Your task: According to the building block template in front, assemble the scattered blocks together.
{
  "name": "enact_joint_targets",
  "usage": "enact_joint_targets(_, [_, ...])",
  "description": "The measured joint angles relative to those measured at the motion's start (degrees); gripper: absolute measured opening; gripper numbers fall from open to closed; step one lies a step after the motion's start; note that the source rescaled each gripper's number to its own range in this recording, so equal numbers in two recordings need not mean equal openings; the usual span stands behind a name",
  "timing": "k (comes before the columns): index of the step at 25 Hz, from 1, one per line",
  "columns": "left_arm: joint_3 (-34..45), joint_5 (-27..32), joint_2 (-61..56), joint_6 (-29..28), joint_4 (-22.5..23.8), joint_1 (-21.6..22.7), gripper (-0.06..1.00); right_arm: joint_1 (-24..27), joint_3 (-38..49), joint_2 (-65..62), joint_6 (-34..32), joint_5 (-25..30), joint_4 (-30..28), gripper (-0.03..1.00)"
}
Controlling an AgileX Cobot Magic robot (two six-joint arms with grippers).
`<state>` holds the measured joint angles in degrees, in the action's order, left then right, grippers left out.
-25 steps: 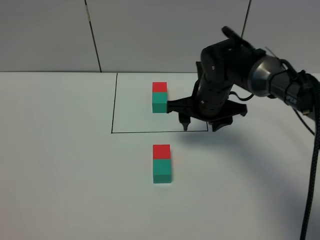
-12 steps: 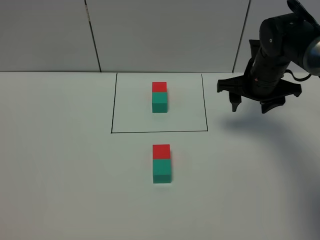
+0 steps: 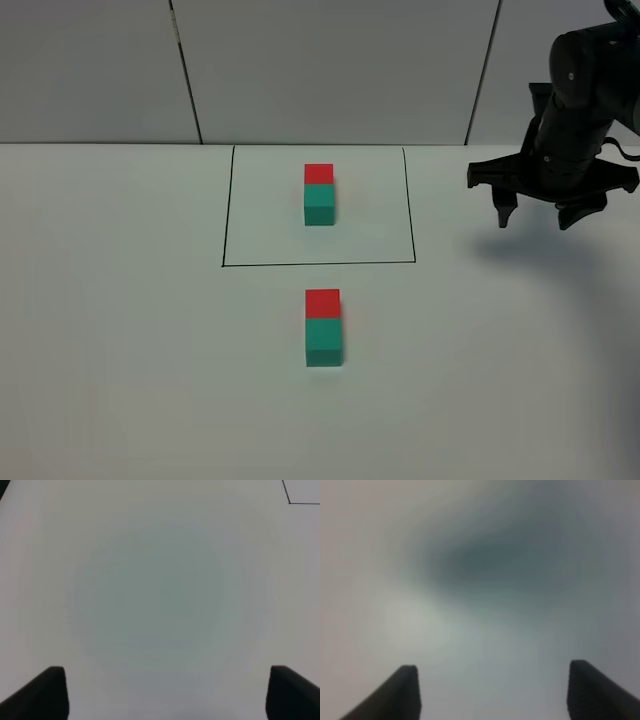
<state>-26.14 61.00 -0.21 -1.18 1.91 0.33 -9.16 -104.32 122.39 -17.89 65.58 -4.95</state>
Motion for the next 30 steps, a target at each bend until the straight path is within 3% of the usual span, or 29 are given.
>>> enact_joint_targets(8, [0.00, 0.00, 0.00, 0.00, 0.00, 0.00, 0.87, 2.35, 0.13, -1.35, 1.11, 0.05, 2.42, 0.58])
enact_joint_targets(15, [0.00, 0.00, 0.00, 0.00, 0.00, 0.00, 0.87, 4.13, 5.78, -7.65, 2.08, -2.67, 2.42, 0.58])
enact_joint_targets(30, [0.00, 0.00, 0.00, 0.00, 0.00, 0.00, 0.87, 4.74, 36.47, -32.07, -0.85, -13.21, 0.53, 0.58])
